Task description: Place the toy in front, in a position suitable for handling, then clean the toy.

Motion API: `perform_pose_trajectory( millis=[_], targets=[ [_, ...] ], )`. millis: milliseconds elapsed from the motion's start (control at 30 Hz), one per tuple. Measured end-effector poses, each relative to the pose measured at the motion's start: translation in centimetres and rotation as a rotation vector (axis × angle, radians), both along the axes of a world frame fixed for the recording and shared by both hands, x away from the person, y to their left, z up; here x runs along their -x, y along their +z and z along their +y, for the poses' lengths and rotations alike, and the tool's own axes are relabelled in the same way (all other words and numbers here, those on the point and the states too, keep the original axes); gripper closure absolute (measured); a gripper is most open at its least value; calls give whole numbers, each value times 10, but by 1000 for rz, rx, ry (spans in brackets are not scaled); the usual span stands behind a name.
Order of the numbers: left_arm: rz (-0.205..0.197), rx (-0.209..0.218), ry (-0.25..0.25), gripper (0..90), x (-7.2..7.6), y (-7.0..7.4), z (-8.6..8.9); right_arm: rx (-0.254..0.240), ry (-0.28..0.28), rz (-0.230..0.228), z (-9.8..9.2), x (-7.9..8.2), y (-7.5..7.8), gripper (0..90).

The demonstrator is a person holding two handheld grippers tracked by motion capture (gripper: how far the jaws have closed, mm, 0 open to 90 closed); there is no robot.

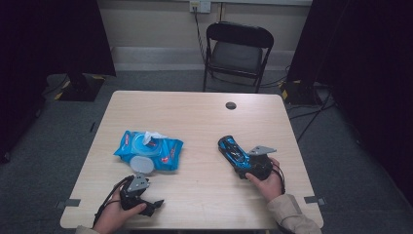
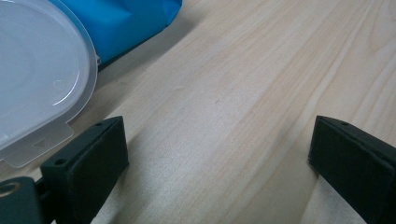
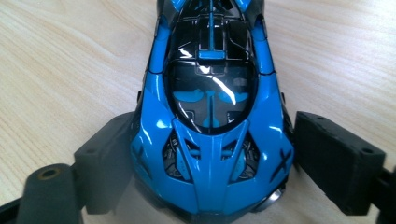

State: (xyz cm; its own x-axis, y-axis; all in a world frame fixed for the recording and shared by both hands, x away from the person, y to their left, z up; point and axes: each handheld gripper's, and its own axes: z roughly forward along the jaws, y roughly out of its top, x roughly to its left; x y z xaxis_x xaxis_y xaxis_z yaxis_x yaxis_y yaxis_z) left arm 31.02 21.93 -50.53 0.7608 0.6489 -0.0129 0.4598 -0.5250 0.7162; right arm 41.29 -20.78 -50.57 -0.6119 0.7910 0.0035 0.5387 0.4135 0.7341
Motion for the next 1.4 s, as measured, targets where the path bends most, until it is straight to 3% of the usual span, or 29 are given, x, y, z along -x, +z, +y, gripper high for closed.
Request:
perform_pose_trajectory(
  millis=[133, 233, 367, 633, 800, 1200, 1400],
  targets=[
    [-1, 2, -1, 60, 2, 0, 2, -9, 25, -8, -1, 1, 0, 244],
    [5, -2, 5, 151, 4, 3, 6, -11, 40, -8, -2, 0, 0, 247],
    [32, 3, 6, 158, 6, 8, 6, -10, 40, -9, -2, 0, 0, 247],
    [25, 55, 33, 158, 1, 25, 7, -9, 48, -10, -3, 0, 0, 246],
    [13, 58, 36, 157, -2, 35, 7, -10, 47, -9, -3, 0, 0, 245],
    [33, 122, 67, 157, -18, 61, 13, -9, 51, -10, -3, -1, 0, 246],
    [26, 127, 103, 157, -32, 80, 12, -10, 50, -10, -3, -1, 0, 245]
  ],
)
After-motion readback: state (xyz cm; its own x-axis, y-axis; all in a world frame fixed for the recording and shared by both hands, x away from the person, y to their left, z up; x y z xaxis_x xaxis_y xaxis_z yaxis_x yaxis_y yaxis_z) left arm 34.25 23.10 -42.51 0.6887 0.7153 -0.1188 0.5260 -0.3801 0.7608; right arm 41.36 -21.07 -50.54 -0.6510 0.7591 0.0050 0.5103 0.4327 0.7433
